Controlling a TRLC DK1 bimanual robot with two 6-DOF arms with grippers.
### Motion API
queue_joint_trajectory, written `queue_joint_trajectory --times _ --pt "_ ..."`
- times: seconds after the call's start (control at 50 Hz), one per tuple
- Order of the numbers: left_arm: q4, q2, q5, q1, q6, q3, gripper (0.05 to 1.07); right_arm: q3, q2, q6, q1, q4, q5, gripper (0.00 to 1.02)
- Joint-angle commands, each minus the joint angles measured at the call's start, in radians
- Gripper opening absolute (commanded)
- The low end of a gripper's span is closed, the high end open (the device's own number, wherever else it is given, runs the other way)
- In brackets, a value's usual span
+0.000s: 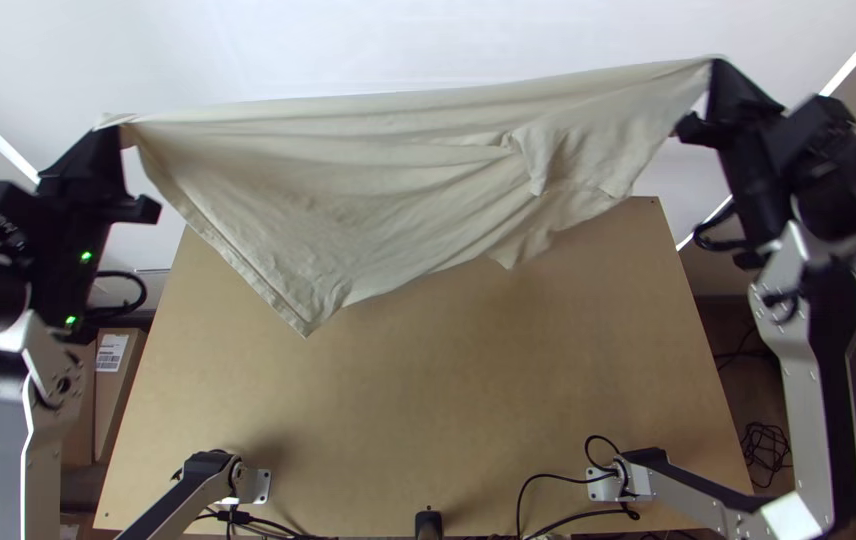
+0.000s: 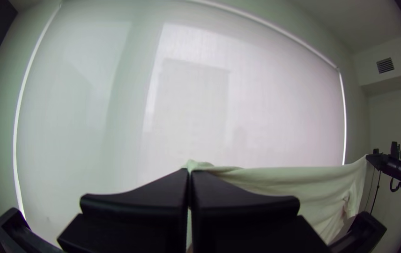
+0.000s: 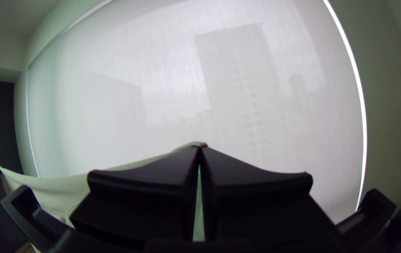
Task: Fold the t-shirt
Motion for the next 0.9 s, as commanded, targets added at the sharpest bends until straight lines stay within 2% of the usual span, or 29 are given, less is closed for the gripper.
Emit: queue_joint_trajectory --times 0.0,0.24,0.54,0.66,0.76,0.84,0.88 --pt "0.039 -0.11 -0.026 0.013 -0.025 0.045 0.08 -0.05 -0.178 -0.01 -0.008 0.048 0.019 0.02" --pt "0.053 -0.322 -0.049 0.026 -0.015 0.022 0.08 -0.188 -0.511 -0.048 0.007 0.002 0.012 0.02" --pt "-0.087 -0.463 -0.048 0.036 -0.041 -0.041 0.08 -0.175 -0.614 -0.042 -0.004 -0.138 0.01 0.02" --pt "-0.162 -0.516 -0.025 0.034 -0.055 -0.105 0.08 -0.188 -0.611 -0.004 -0.004 -0.193 0.002 0.02" --pt "-0.242 -0.579 0.012 0.034 -0.094 -0.196 0.08 -0.257 -0.617 0.075 -0.002 -0.291 -0.024 0.02" --pt "-0.312 -0.642 0.024 0.028 -0.111 -0.306 0.08 -0.382 -0.655 0.13 0.001 -0.356 -0.051 0.02" --pt "-0.348 -0.687 0.032 0.02 -0.114 -0.38 0.08 -0.473 -0.692 0.135 0.008 -0.362 -0.068 0.02"
